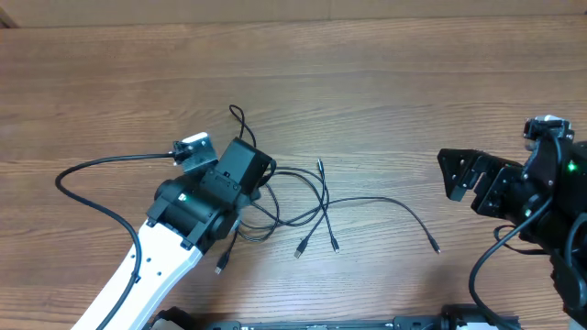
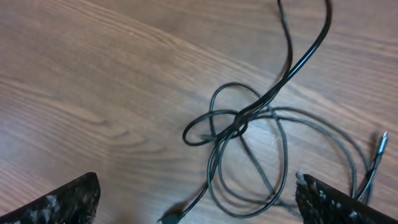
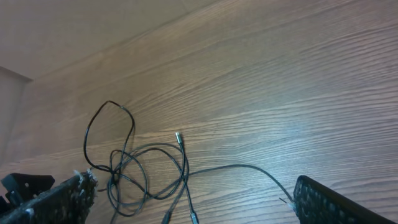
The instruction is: Untangle cables
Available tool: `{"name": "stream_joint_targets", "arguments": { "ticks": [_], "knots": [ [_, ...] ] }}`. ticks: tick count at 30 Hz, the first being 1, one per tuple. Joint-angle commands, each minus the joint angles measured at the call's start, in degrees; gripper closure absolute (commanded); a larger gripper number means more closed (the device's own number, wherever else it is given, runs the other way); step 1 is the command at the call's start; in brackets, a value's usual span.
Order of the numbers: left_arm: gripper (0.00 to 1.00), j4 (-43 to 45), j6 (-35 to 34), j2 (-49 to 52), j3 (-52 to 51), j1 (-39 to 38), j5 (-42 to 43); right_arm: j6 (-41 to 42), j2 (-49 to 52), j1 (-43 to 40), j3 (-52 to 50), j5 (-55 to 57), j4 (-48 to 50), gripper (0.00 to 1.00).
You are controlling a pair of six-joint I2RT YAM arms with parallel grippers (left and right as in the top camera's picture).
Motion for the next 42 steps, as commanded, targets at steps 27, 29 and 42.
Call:
{"name": "stream_joint_targets", "arguments": {
  "ticks": [27,29,42],
  "knots": [
    [0.41,22.05,-10.82,28.76,-16.90,0.33,17.92,-3.08,5.95,0.31,0.79,0.63,-1.62,0.00],
    [0.48,22.62,-10.78,28.81,-16.96,0.33,17.92,-3.08,5.95,0.31,0.79,0.63,-1.62,0.00],
    [0.96,23.06,3.91,17.14,-9.70,0.31,20.52,-3.06,5.92,0.31,0.79,0.59,-3.61,0.00]
  ]
}}
